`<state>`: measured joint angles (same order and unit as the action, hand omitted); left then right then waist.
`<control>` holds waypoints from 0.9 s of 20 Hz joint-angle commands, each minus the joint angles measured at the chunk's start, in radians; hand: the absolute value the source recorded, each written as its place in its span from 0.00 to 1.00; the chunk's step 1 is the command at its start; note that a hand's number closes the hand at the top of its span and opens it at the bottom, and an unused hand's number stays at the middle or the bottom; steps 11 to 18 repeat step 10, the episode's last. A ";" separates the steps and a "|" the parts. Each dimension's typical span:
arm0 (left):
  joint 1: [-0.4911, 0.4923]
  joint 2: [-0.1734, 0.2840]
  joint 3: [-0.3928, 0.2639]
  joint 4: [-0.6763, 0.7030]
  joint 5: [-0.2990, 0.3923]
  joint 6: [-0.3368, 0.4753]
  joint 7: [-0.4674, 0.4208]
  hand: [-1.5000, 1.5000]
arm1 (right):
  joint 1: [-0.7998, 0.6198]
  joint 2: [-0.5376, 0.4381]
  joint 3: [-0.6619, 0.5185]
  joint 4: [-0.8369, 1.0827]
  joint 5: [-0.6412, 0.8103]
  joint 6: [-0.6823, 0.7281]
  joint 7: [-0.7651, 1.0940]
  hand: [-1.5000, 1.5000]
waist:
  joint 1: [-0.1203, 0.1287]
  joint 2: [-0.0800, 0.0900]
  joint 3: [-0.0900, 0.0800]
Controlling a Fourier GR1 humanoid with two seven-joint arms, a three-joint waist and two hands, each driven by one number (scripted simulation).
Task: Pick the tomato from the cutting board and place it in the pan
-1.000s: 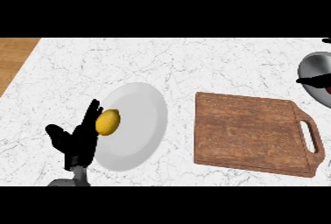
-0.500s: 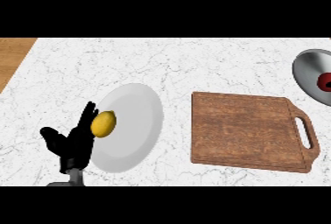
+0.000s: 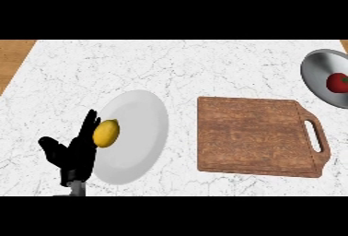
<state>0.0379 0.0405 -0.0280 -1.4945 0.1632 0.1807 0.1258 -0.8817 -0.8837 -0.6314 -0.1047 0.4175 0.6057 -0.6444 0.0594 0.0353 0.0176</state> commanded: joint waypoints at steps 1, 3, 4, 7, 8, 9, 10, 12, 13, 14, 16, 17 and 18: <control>0.015 -0.004 -0.008 0.030 0.003 -0.014 0.001 0.50 | 0.031 -0.038 -0.001 -0.020 -0.011 0.213 -0.117 0.00 | -0.004 0.004 -0.004; 0.023 -0.022 0.002 0.031 0.010 0.005 -0.001 0.50 | 0.077 -0.054 -0.009 -0.028 -0.025 0.235 -0.136 0.00 | -0.021 -0.002 -0.004; 0.027 -0.011 -0.003 0.046 0.009 -0.014 -0.006 0.50 | 0.084 -0.032 -0.002 -0.032 -0.023 0.228 -0.130 0.00 | -0.017 -0.001 -0.005; 0.043 -0.008 0.003 0.040 0.012 -0.018 -0.020 0.50 | 0.103 -0.063 -0.010 -0.046 -0.039 0.229 -0.105 0.00 | -0.013 -0.001 -0.005; 0.012 0.010 0.016 0.031 0.018 -0.020 0.007 0.50 | 0.108 -0.043 -0.010 -0.053 -0.044 0.233 -0.116 0.00 | -0.017 -0.004 -0.005; 0.016 -0.006 0.002 0.044 0.013 -0.016 0.005 0.50 | 0.133 -0.033 -0.006 -0.059 -0.044 0.219 -0.127 0.00 | -0.023 -0.004 -0.006; 0.005 -0.009 0.009 0.029 0.004 0.010 0.015 0.50 | 0.146 -0.048 -0.008 -0.063 -0.050 0.241 -0.129 0.00 | -0.028 -0.005 -0.004; 0.005 -0.009 0.009 0.029 0.004 0.010 0.015 0.50 | 0.146 -0.048 -0.008 -0.063 -0.050 0.241 -0.129 0.00 | -0.028 -0.005 -0.004; 0.005 -0.009 0.009 0.029 0.004 0.010 0.015 0.50 | 0.146 -0.048 -0.008 -0.063 -0.050 0.241 -0.129 0.00 | -0.028 -0.005 -0.004; 0.005 -0.009 0.009 0.029 0.004 0.010 0.015 0.50 | 0.146 -0.048 -0.008 -0.063 -0.050 0.241 -0.129 0.00 | -0.028 -0.005 -0.004; 0.005 -0.009 0.009 0.029 0.004 0.010 0.015 0.50 | 0.146 -0.048 -0.008 -0.063 -0.050 0.241 -0.129 0.00 | -0.028 -0.005 -0.004; 0.005 -0.009 0.009 0.029 0.004 0.010 0.015 0.50 | 0.146 -0.048 -0.008 -0.063 -0.050 0.241 -0.129 0.00 | -0.028 -0.005 -0.004; 0.005 -0.009 0.009 0.029 0.004 0.010 0.015 0.50 | 0.146 -0.048 -0.008 -0.063 -0.050 0.241 -0.129 0.00 | -0.028 -0.005 -0.004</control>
